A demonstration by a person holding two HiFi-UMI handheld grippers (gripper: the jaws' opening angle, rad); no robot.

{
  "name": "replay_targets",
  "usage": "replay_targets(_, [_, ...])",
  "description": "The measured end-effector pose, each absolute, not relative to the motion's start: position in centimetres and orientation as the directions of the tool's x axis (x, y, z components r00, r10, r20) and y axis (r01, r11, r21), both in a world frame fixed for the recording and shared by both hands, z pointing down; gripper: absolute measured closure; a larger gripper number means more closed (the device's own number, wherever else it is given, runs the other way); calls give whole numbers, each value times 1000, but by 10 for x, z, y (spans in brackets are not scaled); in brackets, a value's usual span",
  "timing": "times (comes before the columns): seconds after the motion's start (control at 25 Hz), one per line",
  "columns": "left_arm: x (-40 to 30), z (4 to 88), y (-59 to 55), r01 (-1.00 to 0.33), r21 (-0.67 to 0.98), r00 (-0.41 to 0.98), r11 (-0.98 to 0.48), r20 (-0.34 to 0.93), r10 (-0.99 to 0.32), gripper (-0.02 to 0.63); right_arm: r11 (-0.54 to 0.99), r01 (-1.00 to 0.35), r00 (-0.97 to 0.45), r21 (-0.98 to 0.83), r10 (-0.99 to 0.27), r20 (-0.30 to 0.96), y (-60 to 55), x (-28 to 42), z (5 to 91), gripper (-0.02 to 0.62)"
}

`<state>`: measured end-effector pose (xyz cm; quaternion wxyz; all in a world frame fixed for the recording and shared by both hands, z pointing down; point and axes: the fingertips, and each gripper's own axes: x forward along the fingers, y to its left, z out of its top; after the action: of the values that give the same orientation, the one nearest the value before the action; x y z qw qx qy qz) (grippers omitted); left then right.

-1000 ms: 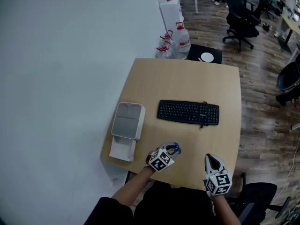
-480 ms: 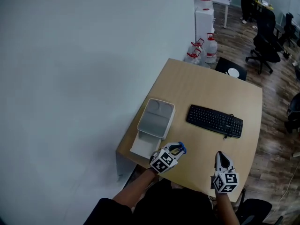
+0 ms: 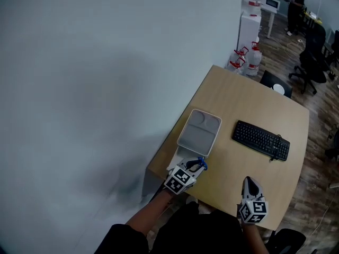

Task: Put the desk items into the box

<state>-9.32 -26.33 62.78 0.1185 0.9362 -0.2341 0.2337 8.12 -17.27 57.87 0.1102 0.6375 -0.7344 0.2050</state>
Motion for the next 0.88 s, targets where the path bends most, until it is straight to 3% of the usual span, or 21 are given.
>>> replay_targets(0.44, [-170,674,-271,-500,105,747,-859,555,-366,522,97,-991,-131,-96,-872,471,-167,23,580,535])
replay_targets(0.88, [-169,735,-283,-445,103,685,-889,679,-264,522,64,-988,-121,-138,-881,458,-180,36,591,535])
